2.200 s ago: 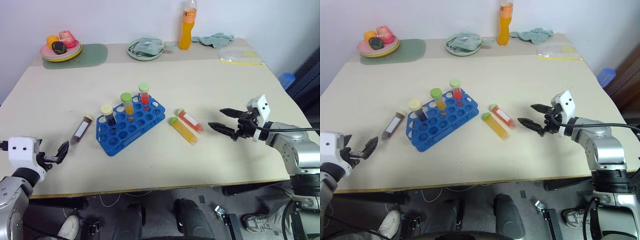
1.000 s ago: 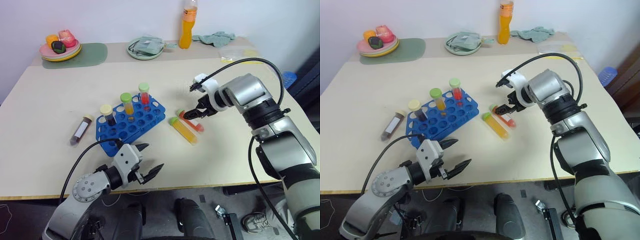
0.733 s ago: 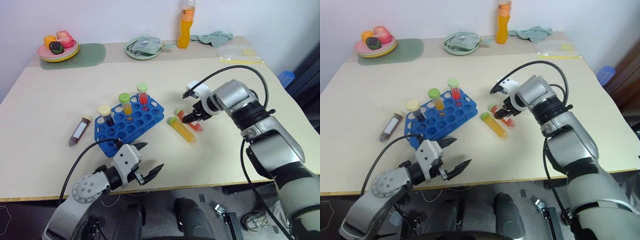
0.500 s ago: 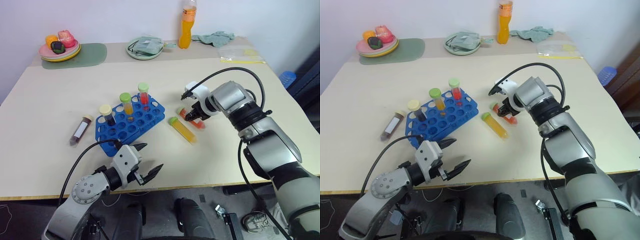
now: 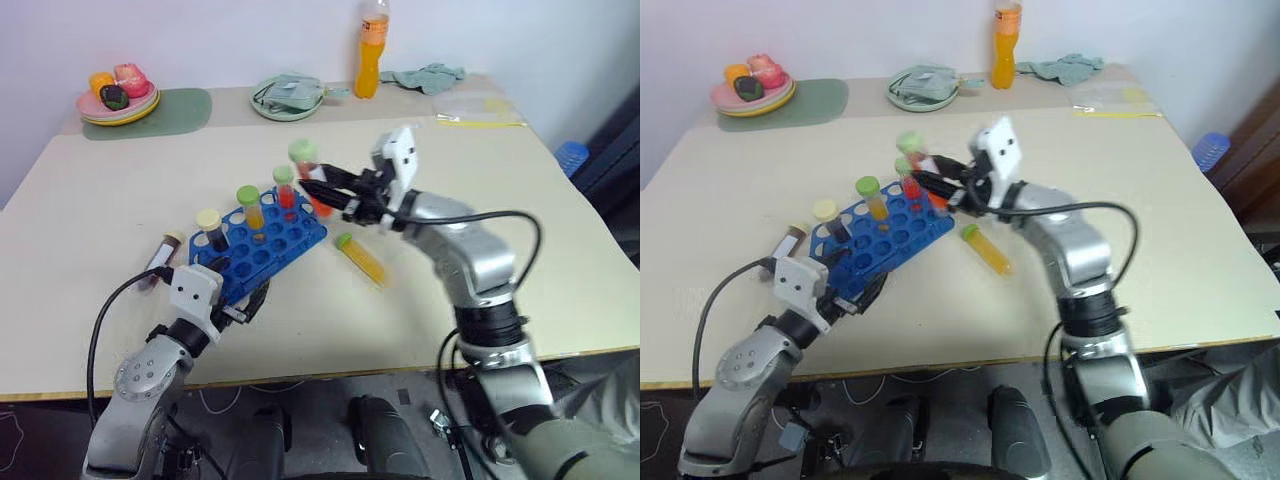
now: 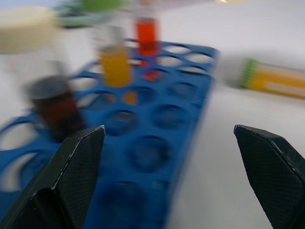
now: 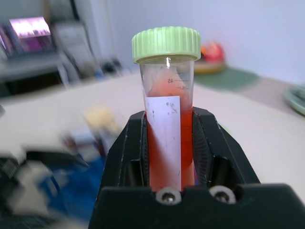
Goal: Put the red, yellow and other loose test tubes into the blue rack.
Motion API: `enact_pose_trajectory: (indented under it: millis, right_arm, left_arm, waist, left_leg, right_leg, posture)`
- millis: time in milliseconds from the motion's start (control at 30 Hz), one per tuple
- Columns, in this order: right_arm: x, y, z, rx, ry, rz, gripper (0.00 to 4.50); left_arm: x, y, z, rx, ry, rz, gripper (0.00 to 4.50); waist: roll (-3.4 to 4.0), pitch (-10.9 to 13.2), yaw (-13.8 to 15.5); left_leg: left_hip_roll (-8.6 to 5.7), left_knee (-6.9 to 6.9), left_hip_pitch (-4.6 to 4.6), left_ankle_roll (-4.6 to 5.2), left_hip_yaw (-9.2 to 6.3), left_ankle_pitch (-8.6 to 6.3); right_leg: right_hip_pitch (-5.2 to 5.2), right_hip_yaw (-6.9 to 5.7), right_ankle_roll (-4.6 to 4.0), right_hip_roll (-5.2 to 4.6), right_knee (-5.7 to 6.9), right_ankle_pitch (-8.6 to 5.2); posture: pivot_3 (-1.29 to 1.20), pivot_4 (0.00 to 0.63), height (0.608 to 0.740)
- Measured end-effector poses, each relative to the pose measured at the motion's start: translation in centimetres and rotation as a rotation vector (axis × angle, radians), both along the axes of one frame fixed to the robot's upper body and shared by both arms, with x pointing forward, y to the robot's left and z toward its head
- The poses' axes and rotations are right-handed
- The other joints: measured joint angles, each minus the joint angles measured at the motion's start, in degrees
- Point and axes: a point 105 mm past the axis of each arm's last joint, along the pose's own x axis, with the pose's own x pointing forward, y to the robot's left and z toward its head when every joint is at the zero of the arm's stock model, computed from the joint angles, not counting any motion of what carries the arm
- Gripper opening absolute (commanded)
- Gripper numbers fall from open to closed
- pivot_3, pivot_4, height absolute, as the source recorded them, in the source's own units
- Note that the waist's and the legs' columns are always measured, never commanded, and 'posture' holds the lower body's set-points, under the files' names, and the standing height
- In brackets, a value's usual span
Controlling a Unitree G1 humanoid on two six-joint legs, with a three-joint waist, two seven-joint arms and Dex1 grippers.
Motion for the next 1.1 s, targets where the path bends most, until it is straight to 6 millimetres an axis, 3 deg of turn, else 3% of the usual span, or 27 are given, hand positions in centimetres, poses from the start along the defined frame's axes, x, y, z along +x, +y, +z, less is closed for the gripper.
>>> enact_pose_trajectory:
  millis: [167,367,700,1100]
  right_arm:
    - [1.9,2.5,-2.5,0.158,0.069,-0.180,0.75]
    - [3.5,1.6,-4.2,0.160,0.080,-0.289,0.75]
    - [4.3,1.4,-6.2,0.135,0.114,-0.325,0.75]
    - [4.9,0.9,-7.0,0.145,0.066,-0.384,0.75]
  left_arm:
    - [0.6,0.2,1.2,-0.026,-0.046,0.026,4.50]
    - [0.4,0.2,1.6,-0.036,-0.042,0.003,4.50]
    - [0.1,-0.3,2.3,-0.030,-0.036,-0.014,4.50]
    - [0.0,-0.9,2.8,-0.032,-0.038,-0.021,4.50]
  waist:
    - [-0.06,-0.03,0.00]
    - [-0.04,-0.03,-0.38]
    - [-0.03,-0.02,-0.34]
    - [-0.01,-0.02,-0.35]
  left_leg:
    - [-0.05,-0.01,0.00,-0.03,0.02,0.01]
    - [-0.01,-0.06,0.03,-0.03,0.01,0.01]
    - [0.00,-0.07,0.03,-0.03,0.01,0.01]
    - [0.00,-0.05,0.04,-0.03,0.01,0.02]
  right_leg:
    - [0.01,0.01,0.01,-0.04,-0.05,0.01]
    - [-0.02,0.01,-0.01,0.03,-0.03,0.00]
    - [-0.02,0.01,-0.01,0.03,-0.02,0.00]
    - [0.00,0.01,-0.01,0.04,0.00,0.00]
  posture:
    - [0.00,0.150,0.740]
    - [0.00,0.150,0.740]
    - [0.00,0.150,0.740]
    - [0.00,0.150,0.740]
